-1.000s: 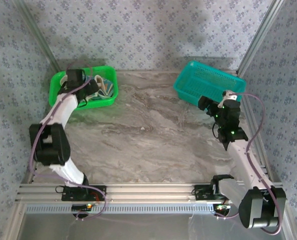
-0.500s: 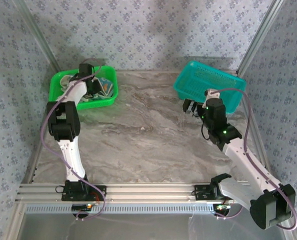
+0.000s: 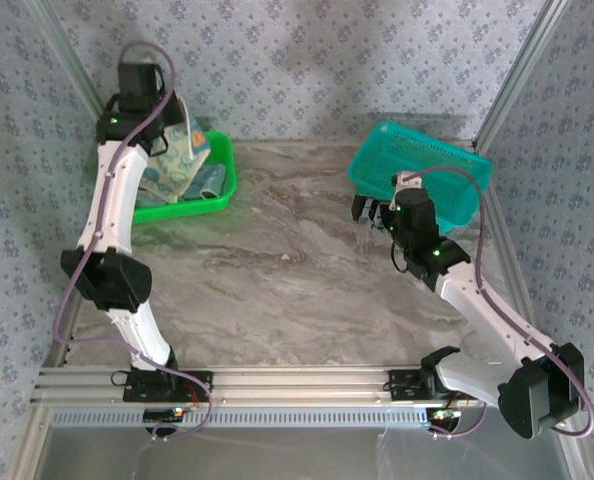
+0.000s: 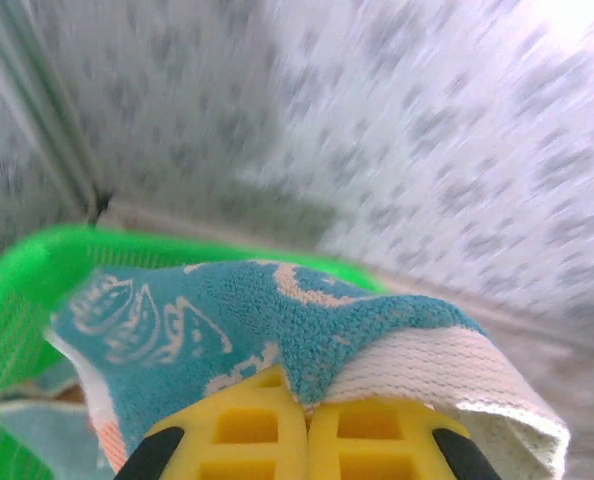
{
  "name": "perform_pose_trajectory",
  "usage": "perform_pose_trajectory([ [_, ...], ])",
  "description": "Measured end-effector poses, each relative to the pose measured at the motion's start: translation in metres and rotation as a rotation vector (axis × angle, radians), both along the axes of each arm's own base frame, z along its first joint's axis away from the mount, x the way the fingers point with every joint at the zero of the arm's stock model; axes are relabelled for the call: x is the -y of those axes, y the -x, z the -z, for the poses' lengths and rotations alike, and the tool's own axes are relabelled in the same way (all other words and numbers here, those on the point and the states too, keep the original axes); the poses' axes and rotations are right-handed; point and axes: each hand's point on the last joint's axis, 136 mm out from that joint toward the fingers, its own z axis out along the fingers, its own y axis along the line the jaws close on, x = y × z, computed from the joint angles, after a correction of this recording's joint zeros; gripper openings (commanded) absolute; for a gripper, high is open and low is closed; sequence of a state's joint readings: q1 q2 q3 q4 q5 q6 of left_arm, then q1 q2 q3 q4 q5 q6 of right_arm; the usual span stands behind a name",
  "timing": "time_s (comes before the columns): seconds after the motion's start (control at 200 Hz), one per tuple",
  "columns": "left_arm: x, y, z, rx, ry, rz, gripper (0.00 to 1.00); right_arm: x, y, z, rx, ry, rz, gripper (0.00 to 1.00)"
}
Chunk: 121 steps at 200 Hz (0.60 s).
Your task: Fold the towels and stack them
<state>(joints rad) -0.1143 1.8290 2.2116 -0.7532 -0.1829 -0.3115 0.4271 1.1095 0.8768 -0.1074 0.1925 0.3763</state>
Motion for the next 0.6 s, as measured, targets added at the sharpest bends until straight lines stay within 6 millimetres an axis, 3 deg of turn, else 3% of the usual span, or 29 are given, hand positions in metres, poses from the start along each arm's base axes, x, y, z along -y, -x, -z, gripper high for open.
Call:
perform_pose_trajectory([
  [0.115, 0.030, 0.028, -0.082, 0.172, 0.019, 0.073, 0.00, -0.005, -0.004, 0.001, 0.003, -0.006, -0.014, 1.00],
  [0.215, 0.070, 0.055, -0.120, 0.257, 0.038, 0.168, 0.00, -0.008, -0.005, -0.001, 0.008, -0.011, -0.021, 1.00],
  [0.415, 0.164, 0.093, -0.147, 0.321, 0.092, 0.397, 0.00, -0.008, -0.005, -0.008, 0.026, -0.015, -0.022, 1.00],
  [0.51, 0.199, 0.098, -0.149, 0.338, 0.117, 0.479, 0.00, -0.006, -0.003, -0.013, 0.039, -0.020, -0.021, 1.00],
  [0.605, 0.223, 0.094, -0.141, 0.324, 0.141, 0.527, 0.00, -0.003, 0.002, -0.022, 0.060, -0.027, -0.020, 1.00],
])
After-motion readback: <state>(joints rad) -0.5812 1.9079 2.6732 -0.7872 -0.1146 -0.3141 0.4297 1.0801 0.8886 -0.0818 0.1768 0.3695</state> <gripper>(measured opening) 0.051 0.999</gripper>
